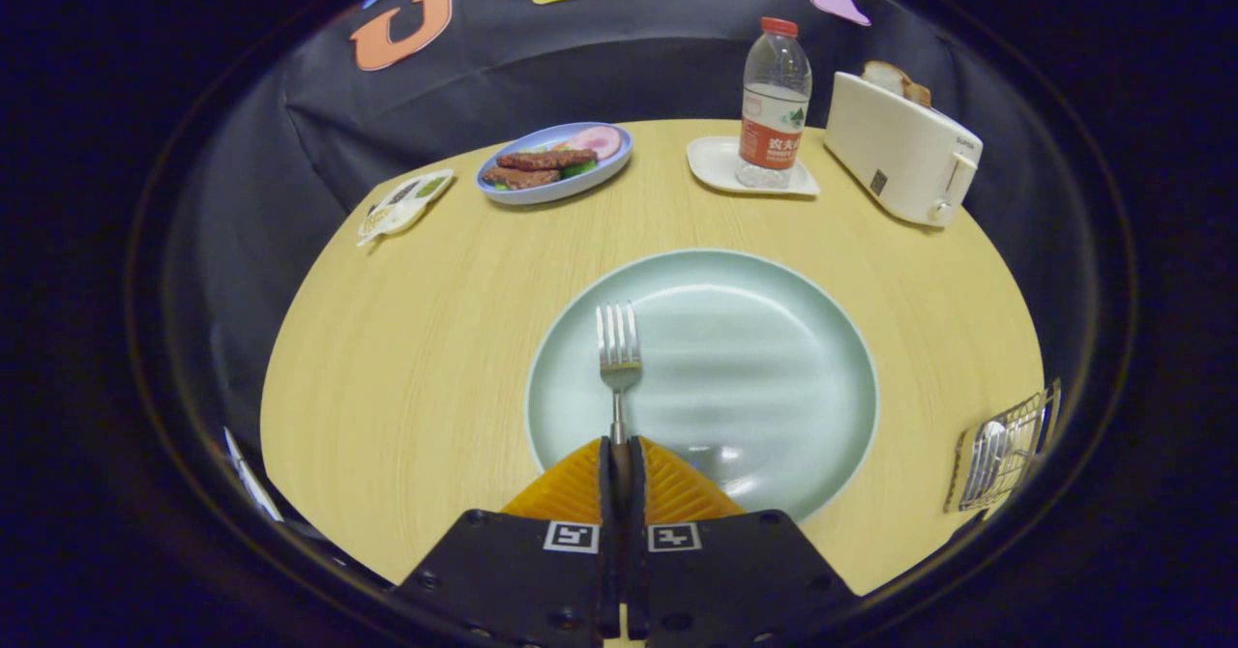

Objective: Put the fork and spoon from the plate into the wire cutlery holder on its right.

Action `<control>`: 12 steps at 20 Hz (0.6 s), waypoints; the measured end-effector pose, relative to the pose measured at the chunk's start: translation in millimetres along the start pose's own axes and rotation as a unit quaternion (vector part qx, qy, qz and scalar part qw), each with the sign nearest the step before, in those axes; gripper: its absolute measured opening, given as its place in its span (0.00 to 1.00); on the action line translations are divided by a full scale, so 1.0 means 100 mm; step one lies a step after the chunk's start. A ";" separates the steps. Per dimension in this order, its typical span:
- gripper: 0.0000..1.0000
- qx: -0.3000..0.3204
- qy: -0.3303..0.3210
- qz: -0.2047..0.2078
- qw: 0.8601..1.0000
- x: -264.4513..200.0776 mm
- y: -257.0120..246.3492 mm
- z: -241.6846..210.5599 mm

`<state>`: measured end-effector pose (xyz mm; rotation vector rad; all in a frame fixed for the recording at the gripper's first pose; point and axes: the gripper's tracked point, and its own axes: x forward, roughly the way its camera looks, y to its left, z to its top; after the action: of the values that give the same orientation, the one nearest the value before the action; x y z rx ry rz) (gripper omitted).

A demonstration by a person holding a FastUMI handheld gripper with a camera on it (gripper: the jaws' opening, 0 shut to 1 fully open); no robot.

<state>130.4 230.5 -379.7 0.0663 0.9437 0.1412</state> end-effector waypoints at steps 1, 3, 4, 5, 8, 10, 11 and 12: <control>0.04 -0.006 -0.004 0.001 1.000 -0.05 0.00 0.05; 0.04 -0.018 -0.013 -0.001 1.000 -0.13 -0.03 0.14; 0.04 -0.022 -0.017 -0.001 1.000 -0.18 -0.04 0.17; 0.04 -0.025 -0.020 0.000 0.999 -0.24 -0.06 0.19; 0.04 -0.033 -0.027 0.002 0.999 -0.38 -0.12 0.24; 0.04 -0.036 -0.031 0.005 0.999 -0.50 -0.17 0.24; 0.04 -0.037 -0.031 0.005 0.999 -0.56 -0.21 0.23; 0.04 -0.037 -0.030 0.007 0.999 -0.62 -0.25 0.22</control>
<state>114.7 196.8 -320.2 0.0097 0.8772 0.1856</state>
